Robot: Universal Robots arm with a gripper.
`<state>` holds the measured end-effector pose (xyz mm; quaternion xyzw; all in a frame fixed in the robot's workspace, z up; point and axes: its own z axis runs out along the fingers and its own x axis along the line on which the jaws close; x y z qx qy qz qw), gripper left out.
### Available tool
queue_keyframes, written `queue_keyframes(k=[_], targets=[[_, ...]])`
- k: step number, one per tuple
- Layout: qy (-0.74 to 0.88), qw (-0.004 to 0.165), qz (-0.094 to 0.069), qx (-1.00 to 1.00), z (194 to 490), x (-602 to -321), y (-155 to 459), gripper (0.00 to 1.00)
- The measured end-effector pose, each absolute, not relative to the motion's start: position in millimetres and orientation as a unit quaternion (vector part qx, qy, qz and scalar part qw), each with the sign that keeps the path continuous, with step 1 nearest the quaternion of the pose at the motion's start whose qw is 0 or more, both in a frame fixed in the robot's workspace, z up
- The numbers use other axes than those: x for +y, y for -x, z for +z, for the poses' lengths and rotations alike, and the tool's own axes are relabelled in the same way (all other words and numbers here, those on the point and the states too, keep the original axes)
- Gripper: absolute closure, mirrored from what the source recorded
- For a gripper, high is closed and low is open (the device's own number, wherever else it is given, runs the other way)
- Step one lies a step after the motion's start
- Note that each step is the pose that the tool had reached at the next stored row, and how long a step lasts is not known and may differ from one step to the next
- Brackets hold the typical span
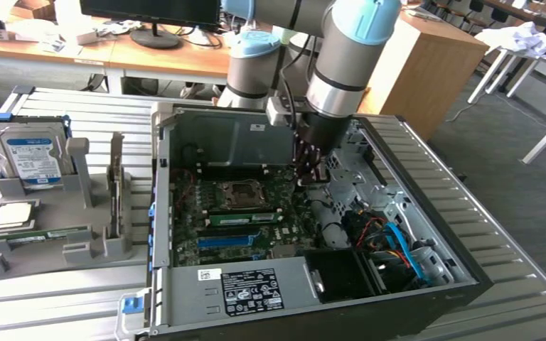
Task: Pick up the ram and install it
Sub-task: 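Press down the ram until it locks into place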
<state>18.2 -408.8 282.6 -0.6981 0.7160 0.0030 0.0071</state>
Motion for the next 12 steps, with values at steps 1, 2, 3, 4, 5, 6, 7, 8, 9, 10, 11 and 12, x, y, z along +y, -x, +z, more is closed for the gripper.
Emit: queue_keyframes(k=[1,2,3,4,5,6,7,8,9,10,11,12], targets=[[0.698,0.007,0.003,0.716,284,-409,-19,0.9],[0.698,0.007,0.003,0.716,286,-409,-21,0.9],[0.698,0.007,0.003,0.716,287,-409,-22,0.9],[0.698,0.007,0.003,0.716,289,-409,-23,0.9],[0.698,0.007,0.003,0.716,291,-409,-24,0.9],[0.698,0.007,0.003,0.716,293,-409,-24,0.9],[0.698,0.007,0.003,0.716,295,-409,-25,0.9],[0.698,0.007,0.003,0.716,297,-409,-26,0.9],[0.698,0.007,0.003,0.716,299,-409,-26,0.9],[0.698,0.007,0.003,0.716,300,-409,-27,0.9],[0.698,0.007,0.003,0.716,301,-409,-27,0.9],[0.698,0.008,0.003,0.716,301,-409,-27,0.9]])
